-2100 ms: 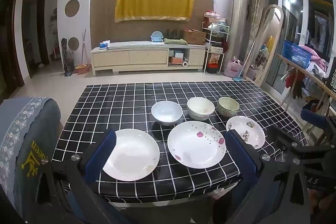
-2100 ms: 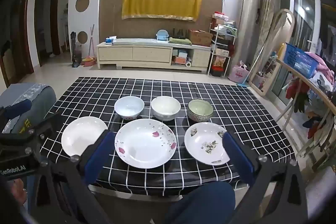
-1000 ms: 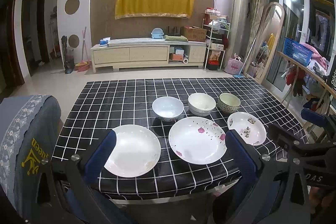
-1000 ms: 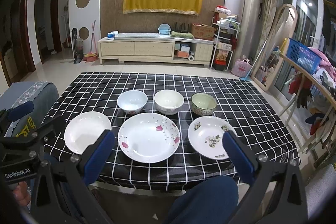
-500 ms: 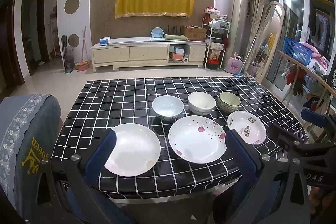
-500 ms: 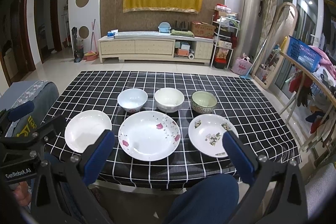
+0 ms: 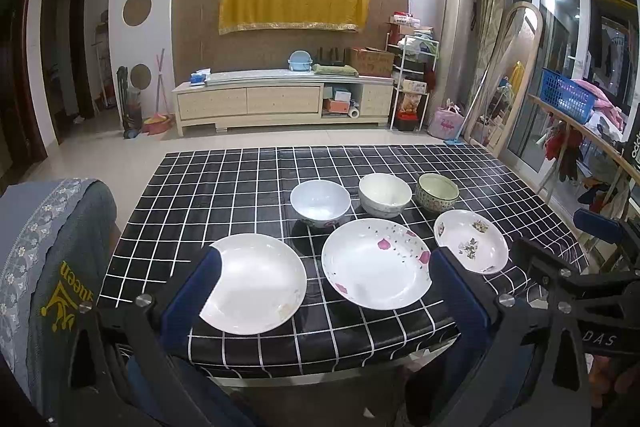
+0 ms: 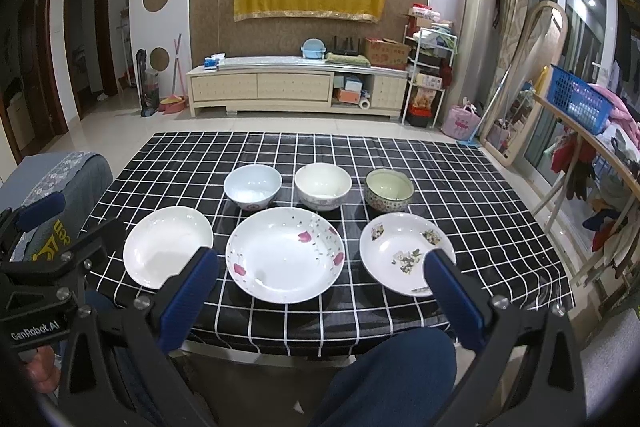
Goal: Organize plates and bowls
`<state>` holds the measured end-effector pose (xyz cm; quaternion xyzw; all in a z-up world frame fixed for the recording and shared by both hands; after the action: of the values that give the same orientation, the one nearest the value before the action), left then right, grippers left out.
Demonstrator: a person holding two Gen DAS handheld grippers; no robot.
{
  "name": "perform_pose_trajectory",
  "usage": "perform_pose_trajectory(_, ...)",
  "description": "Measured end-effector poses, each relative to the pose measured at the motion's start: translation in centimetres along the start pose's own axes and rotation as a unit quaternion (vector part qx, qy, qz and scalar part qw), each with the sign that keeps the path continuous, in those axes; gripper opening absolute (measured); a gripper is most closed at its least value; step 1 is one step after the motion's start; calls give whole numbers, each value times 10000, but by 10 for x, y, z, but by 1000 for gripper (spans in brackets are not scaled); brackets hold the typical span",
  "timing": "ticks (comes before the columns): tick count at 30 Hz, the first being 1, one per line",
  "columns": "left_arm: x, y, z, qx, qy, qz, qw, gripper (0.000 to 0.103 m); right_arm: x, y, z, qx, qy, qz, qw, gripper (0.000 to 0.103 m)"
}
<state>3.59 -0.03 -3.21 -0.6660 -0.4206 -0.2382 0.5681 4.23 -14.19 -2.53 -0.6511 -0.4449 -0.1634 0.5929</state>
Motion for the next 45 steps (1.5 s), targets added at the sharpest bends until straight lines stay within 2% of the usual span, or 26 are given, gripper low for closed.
perform_pose_trajectory(22,0,-1,-4,-35,31,31,10000,103,-2,0,-5,7,68,1,10000,103)
perform_pose_trajectory(33,12,5,-6,-135,77,83,9998,103,7,1,-9,48,130,-75,9999,103)
perform_pose_trajectory(39,28,20,12,231,22,186,9996,103,30,17,-4,211,65,-261,9994,103)
perform_pose_trajectory(42,38,33,33,546,-134,234,9981,103,47,37,7,322,-47,-275,9991,103)
perform_pose_trajectory(45,46,52,62,772,-408,448,9952,103,62,62,22,505,-180,-240,9983,103)
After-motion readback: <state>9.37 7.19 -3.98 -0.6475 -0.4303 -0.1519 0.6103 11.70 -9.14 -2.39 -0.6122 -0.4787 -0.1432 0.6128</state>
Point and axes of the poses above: each gripper's, at about its wrist camera, not at the fingertips, and y roughly the way its jaws point, z to its left, x to its top, the point moved 5 cm from there along y, roughly the way its jaws point, and after that the axes turned 12 degrees about -y, right-handed, at the moved point
